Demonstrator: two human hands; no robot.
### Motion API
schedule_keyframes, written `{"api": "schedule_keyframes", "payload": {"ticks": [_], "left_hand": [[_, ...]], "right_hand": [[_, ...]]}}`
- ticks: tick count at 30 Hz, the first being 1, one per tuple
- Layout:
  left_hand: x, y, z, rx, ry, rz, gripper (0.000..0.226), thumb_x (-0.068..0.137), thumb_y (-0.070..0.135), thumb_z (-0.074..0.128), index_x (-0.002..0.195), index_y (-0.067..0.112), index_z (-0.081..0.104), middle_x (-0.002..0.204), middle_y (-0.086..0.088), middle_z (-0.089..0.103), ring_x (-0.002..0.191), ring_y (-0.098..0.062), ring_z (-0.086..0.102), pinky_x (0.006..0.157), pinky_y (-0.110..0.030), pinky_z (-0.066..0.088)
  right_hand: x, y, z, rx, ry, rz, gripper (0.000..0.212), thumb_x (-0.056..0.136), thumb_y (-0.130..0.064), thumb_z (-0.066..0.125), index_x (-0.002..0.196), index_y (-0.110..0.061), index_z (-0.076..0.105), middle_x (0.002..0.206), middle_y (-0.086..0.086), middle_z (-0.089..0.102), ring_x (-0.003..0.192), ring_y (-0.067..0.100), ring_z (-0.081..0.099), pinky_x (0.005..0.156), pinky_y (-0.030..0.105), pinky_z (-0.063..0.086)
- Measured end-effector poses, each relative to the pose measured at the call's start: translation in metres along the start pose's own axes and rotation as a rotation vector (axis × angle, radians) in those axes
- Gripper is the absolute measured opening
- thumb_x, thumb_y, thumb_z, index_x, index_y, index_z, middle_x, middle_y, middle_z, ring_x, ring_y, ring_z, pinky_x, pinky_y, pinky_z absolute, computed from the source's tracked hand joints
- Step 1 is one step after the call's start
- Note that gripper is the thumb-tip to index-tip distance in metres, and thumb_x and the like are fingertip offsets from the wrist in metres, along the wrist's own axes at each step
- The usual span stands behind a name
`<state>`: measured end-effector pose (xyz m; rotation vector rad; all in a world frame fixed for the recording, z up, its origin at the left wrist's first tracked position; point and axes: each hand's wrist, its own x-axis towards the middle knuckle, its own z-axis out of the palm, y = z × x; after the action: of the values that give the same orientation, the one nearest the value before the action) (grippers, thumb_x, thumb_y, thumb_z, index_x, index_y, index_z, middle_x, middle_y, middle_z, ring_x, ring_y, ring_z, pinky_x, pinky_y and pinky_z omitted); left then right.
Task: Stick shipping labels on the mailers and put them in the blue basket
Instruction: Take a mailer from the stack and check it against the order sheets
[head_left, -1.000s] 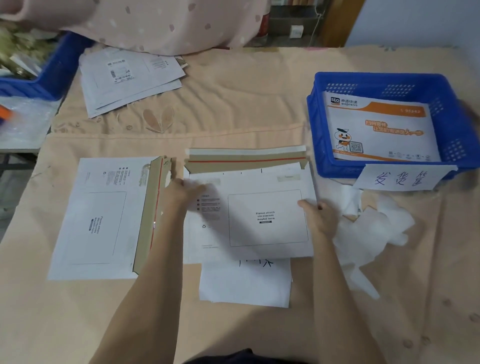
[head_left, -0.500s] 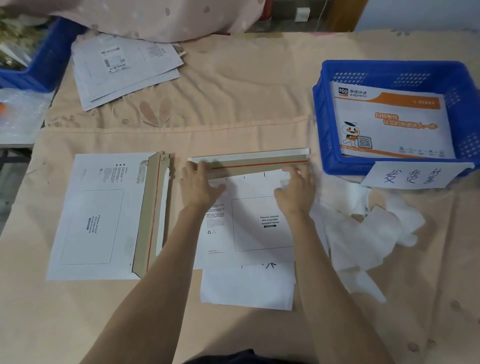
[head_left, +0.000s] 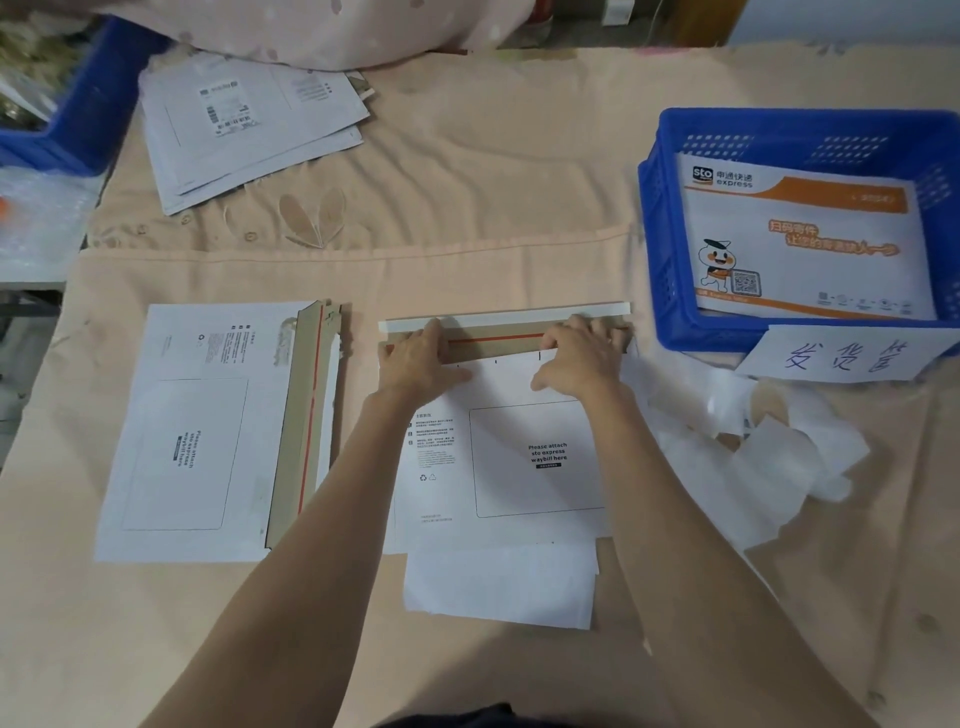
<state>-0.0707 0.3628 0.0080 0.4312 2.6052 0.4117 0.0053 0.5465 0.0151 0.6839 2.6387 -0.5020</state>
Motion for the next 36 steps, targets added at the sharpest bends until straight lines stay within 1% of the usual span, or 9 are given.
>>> {"api": "schedule_keyframes", "payload": {"ticks": [4,9,12,15,18,23,27,30,36], "left_hand": [[0.007,-0.005,-0.008,-0.025,-0.175,-0.006,0.018,0.081,0.038,0.067,0.085,0.029,0.052,0.075,0.009,0.065,0.091,-0.018,0.050,0.084,-0.031,0.025],[0.008,-0.003,-0.014,-0.158,-0.253,0.044,0.021,0.067,0.041,0.072,0.061,0.030,0.055,0.074,0.013,0.055,0.082,-0.019,0.054,0.078,-0.034,0.042],[0.005,-0.006,-0.016,-0.198,-0.248,0.012,0.013,0.079,0.029,0.072,0.072,0.031,0.060,0.070,0.010,0.062,0.073,-0.011,0.055,0.064,-0.023,0.039],[0.002,-0.008,-0.016,-0.264,-0.243,0.000,0.038,0.076,0.024,0.071,0.113,0.030,0.063,0.089,0.003,0.070,0.087,-0.019,0.064,0.083,-0.033,0.051],[0.000,-0.005,-0.016,-0.316,-0.206,-0.021,0.047,0.071,0.018,0.074,0.117,0.020,0.063,0.097,-0.009,0.070,0.085,-0.024,0.065,0.089,-0.041,0.052],[0.000,-0.005,-0.014,-0.225,-0.121,-0.073,0.024,0.061,0.033,0.078,0.080,0.027,0.064,0.065,0.005,0.066,0.097,-0.022,0.059,0.094,-0.031,0.040],[-0.002,-0.008,-0.016,-0.070,-0.074,-0.018,0.017,0.078,0.043,0.069,0.087,0.028,0.065,0.068,0.011,0.065,0.086,-0.008,0.050,0.084,-0.026,0.019],[-0.002,-0.011,-0.012,-0.064,-0.049,-0.017,0.022,0.079,0.046,0.068,0.087,0.026,0.067,0.069,0.014,0.063,0.085,-0.008,0.049,0.087,-0.026,0.019],[-0.005,-0.013,-0.012,0.008,-0.099,0.016,0.025,0.085,0.050,0.061,0.100,0.032,0.071,0.076,0.014,0.061,0.089,-0.008,0.045,0.085,-0.027,0.017]], "right_hand": [[-0.006,0.003,-0.010,0.128,-0.058,0.032,0.043,0.069,-0.028,0.081,0.107,-0.026,0.061,0.088,-0.010,0.054,0.097,0.018,0.036,0.101,0.034,0.022],[-0.007,0.003,-0.018,0.073,-0.138,0.058,0.042,0.069,-0.034,0.081,0.107,-0.024,0.066,0.098,-0.005,0.061,0.084,0.017,0.043,0.108,0.038,0.020],[-0.005,0.002,-0.017,0.036,-0.184,0.047,0.042,0.067,-0.044,0.080,0.104,-0.027,0.068,0.083,-0.008,0.062,0.101,0.019,0.055,0.107,0.041,0.022],[-0.006,0.002,-0.020,-0.036,-0.212,0.035,0.040,0.070,-0.052,0.075,0.102,-0.029,0.069,0.085,-0.007,0.069,0.102,0.019,0.059,0.102,0.039,0.028],[-0.006,0.002,-0.019,-0.085,-0.213,0.055,0.040,0.069,-0.058,0.073,0.097,-0.030,0.070,0.092,-0.006,0.073,0.100,0.017,0.060,0.095,0.037,0.031],[-0.004,0.002,-0.012,-0.100,-0.207,0.095,0.047,0.063,-0.064,0.074,0.093,-0.028,0.068,0.090,-0.006,0.073,0.093,0.022,0.063,0.089,0.037,0.034],[-0.004,0.006,-0.007,-0.118,-0.193,0.073,0.047,0.064,-0.065,0.072,0.089,-0.025,0.069,0.089,-0.003,0.072,0.095,0.023,0.062,0.091,0.040,0.031],[-0.001,0.009,-0.002,-0.073,-0.230,0.086,0.045,0.063,-0.065,0.072,0.077,-0.023,0.067,0.085,-0.001,0.069,0.098,0.028,0.060,0.107,0.052,0.024],[0.006,0.012,0.007,-0.038,-0.212,0.113,0.054,0.055,-0.066,0.076,0.052,-0.019,0.048,0.065,-0.003,0.052,0.084,0.025,0.058,0.102,0.047,0.031]]}}
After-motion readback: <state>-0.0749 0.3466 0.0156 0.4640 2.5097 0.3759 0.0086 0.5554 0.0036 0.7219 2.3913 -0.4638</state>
